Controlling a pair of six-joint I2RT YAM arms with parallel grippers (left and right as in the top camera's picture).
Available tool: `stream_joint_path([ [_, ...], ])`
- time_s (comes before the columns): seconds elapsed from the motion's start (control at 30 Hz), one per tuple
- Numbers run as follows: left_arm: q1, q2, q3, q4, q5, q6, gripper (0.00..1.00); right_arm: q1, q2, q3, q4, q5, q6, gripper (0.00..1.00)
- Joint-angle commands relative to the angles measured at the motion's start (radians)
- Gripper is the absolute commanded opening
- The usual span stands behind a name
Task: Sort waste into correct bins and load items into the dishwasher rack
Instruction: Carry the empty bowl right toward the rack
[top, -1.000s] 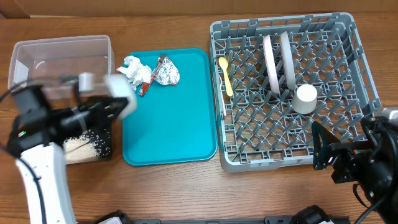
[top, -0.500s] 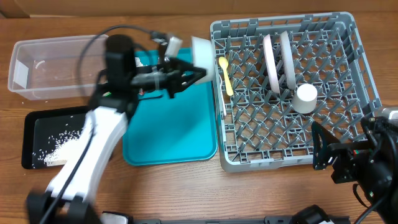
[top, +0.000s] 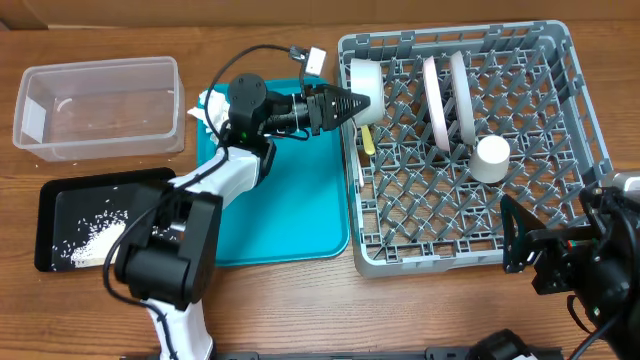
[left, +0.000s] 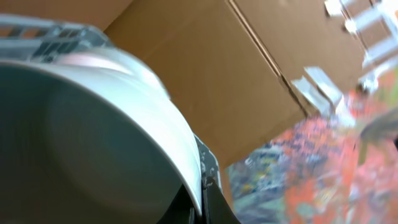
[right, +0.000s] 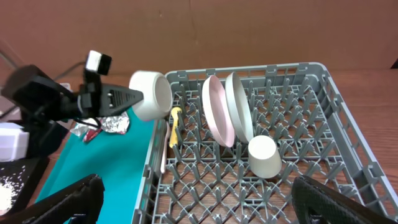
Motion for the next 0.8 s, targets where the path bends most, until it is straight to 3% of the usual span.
stream_joint_path([
  [0.0, -0.007, 0.069, 0.010, 0.029, -0.056, -0.156, 0.04, 0.005, -0.004, 0.000, 0.005, 0.000, 0.000, 1.00],
  [0.27, -0.038, 0.126, 0.011, 0.240, -0.159, -0.315, 0.06, 0.005, -0.004, 0.000, 0.005, 0.000, 0.000, 1.00],
  [0.77, -0.103, 0.127, 0.010, 0.165, -0.233, -0.230, 0.07, 0.005, -0.004, 0.000, 0.006, 0.000, 0.000, 1.00],
])
